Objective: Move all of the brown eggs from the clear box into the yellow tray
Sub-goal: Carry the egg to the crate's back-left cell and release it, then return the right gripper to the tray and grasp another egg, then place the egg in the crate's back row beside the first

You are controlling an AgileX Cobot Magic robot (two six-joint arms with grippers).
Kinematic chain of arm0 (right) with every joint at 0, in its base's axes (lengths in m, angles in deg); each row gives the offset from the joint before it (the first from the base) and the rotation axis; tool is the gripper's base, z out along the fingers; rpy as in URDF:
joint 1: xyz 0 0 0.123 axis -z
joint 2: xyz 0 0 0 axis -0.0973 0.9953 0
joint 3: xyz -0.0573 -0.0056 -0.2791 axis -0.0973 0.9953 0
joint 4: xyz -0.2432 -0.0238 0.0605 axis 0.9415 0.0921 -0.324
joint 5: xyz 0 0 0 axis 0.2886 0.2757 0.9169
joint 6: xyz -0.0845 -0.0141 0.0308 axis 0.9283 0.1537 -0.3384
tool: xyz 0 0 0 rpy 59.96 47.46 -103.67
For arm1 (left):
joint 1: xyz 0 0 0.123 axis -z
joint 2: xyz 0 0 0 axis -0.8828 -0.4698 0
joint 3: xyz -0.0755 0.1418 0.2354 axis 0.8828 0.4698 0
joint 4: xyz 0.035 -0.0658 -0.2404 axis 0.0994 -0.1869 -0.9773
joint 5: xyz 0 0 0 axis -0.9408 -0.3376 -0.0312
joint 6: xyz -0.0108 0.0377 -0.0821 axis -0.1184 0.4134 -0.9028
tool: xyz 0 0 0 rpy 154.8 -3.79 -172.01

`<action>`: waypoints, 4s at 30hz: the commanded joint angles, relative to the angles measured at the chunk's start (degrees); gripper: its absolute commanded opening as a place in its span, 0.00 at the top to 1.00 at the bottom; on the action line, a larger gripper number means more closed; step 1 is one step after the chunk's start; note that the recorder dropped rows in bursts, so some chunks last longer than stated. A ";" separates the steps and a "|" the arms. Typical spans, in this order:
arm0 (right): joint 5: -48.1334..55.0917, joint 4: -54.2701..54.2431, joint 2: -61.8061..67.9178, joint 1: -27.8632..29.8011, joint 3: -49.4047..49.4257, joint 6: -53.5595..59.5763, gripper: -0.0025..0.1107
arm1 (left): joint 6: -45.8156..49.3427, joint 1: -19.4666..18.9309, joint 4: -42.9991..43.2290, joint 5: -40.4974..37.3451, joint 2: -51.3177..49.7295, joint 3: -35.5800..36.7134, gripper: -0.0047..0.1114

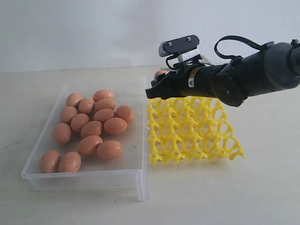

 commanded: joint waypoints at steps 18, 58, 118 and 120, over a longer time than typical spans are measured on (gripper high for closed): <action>-5.79 1.77 6.55 0.37 -2.07 -0.03 0.64 | 0.00 0.27 -0.21 0.48 0.13 -0.23 0.96; 64.53 -32.73 6.84 -16.04 -31.55 -8.59 0.44 | 0.00 0.27 -0.21 0.48 0.13 -0.23 0.96; 1.35 5.93 -2.93 4.00 2.71 -1.38 0.98 | 0.00 0.27 -0.21 0.48 0.13 -0.23 0.96; 0.17 6.06 -1.46 4.44 2.71 -0.98 0.98 | 0.00 0.27 -0.21 0.48 0.13 -0.23 0.96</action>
